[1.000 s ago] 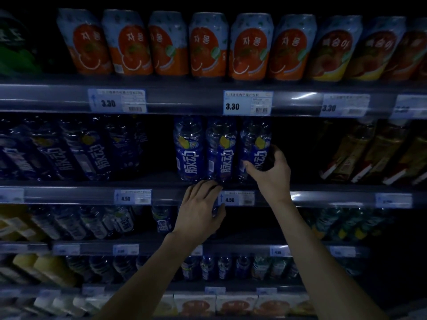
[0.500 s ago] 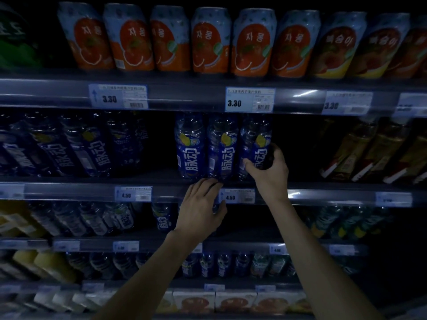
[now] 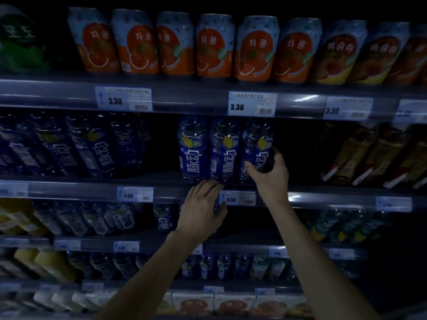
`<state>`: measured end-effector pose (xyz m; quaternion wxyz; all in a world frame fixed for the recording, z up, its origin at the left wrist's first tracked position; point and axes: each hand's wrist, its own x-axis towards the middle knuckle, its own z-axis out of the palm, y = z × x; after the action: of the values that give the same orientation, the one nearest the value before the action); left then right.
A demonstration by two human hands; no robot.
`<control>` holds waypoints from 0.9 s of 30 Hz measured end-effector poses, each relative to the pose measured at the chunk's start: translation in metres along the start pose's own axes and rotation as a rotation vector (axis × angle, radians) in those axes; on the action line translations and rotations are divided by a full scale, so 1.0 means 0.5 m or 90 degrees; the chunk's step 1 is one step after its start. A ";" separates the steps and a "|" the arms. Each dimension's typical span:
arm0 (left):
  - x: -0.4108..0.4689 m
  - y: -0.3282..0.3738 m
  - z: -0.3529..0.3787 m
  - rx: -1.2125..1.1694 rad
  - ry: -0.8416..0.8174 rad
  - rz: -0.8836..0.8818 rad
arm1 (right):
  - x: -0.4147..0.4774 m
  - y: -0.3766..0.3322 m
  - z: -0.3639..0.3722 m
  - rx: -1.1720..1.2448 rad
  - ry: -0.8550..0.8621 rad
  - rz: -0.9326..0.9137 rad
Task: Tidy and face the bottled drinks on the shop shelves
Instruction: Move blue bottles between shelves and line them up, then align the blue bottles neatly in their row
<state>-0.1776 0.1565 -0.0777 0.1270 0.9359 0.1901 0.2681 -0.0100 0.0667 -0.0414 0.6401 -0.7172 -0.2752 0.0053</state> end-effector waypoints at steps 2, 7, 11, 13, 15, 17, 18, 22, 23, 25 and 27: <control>-0.003 -0.001 0.000 -0.007 -0.009 0.003 | -0.003 0.002 0.001 0.002 0.004 -0.003; -0.015 -0.004 0.000 -0.037 0.013 -0.014 | -0.029 0.009 0.018 -0.017 0.041 -0.005; -0.027 -0.016 -0.010 -0.049 0.043 -0.050 | -0.069 0.019 0.036 -0.069 0.115 -0.011; -0.033 -0.025 -0.017 -0.072 0.052 -0.071 | -0.089 0.022 0.042 -0.082 0.127 -0.024; -0.041 -0.035 -0.023 -0.107 0.057 -0.100 | -0.111 0.021 0.051 -0.091 0.132 -0.044; -0.051 -0.044 -0.028 -0.142 0.063 -0.126 | -0.137 0.021 0.063 -0.087 0.142 -0.075; -0.057 -0.051 -0.030 -0.157 0.067 -0.136 | -0.151 0.021 0.071 -0.080 0.146 -0.089; -0.092 -0.078 -0.029 -0.191 0.065 -0.168 | -0.220 0.034 0.110 -0.057 0.119 -0.124; -0.105 -0.087 -0.026 -0.193 0.067 -0.168 | -0.240 0.045 0.123 -0.046 0.100 -0.123; -0.132 -0.107 -0.018 -0.197 0.073 -0.169 | -0.279 0.068 0.148 -0.025 0.052 -0.098; -0.159 -0.130 -0.003 -0.199 0.070 -0.190 | -0.312 0.097 0.173 -0.034 0.019 -0.074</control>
<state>-0.2596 0.1812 -0.1348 0.2986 0.8503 0.2891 0.3229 -0.1547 0.0817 -0.1554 0.6238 -0.7171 -0.3068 -0.0497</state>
